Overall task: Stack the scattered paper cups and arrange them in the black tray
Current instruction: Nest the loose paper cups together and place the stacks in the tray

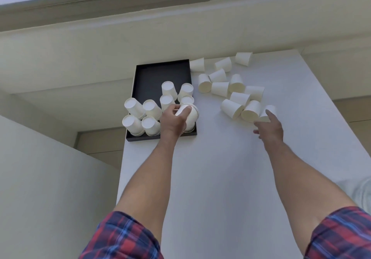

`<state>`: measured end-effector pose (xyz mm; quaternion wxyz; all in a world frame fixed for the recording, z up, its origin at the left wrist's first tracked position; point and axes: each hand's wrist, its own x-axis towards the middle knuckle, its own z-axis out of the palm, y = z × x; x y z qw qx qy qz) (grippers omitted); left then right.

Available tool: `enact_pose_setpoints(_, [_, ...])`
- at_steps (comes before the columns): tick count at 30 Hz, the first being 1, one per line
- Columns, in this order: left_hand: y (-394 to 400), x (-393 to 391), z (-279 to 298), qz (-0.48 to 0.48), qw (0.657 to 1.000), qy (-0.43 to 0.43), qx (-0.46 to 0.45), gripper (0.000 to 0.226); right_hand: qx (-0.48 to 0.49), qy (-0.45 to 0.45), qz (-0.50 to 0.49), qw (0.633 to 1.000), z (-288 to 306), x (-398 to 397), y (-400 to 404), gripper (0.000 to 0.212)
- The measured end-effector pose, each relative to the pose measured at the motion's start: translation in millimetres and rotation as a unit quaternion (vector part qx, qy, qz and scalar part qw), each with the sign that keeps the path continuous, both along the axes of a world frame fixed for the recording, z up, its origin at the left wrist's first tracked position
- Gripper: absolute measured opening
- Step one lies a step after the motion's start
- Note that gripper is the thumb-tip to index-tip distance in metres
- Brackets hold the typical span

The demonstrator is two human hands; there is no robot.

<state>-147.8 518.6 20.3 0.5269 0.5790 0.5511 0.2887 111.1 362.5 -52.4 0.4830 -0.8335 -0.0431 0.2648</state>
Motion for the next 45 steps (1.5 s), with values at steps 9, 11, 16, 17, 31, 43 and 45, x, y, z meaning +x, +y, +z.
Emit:
enact_pose_setpoints(9, [-0.5,-8.4,-2.3,-0.014,1.0,0.015,-0.003,0.04,-0.028,-0.061,-0.011,0.998,-4.1,0.1,9.1,0.047])
enact_pose_setpoints(11, [-0.7,-6.4,-3.2,-0.019,1.0,0.012,-0.009,0.035,0.001,-0.126,-0.089,0.988,-3.6,-13.1,5.6,0.027])
enact_pose_setpoints(16, [-5.3,0.7,-6.1,-0.046,0.998,-0.001,-0.043,0.052,0.09,-0.21,-0.153,0.961,-4.7,-57.5,-0.6,0.022])
enact_pose_setpoints(17, [-6.1,1.9,-6.3,-0.055,0.997,-0.004,-0.049,0.054,0.109,-0.209,-0.145,0.961,-5.3,-67.4,0.0,0.018])
enact_pose_setpoints(31, [1.0,-15.1,3.9,-0.096,0.989,-0.046,-0.104,0.05,0.336,0.033,0.063,0.939,23.3,-149.9,53.5,0.02])
enact_pose_setpoints(43, [28.4,-36.0,7.3,-0.091,0.973,-0.11,-0.181,0.045,0.37,0.077,0.188,0.907,39.5,-177.4,89.0,0.023])
enact_pose_setpoints(45, [39.4,-36.1,8.0,-0.042,0.977,-0.13,-0.164,0.042,0.341,-0.008,0.208,0.917,41.3,-184.0,98.6,0.029])
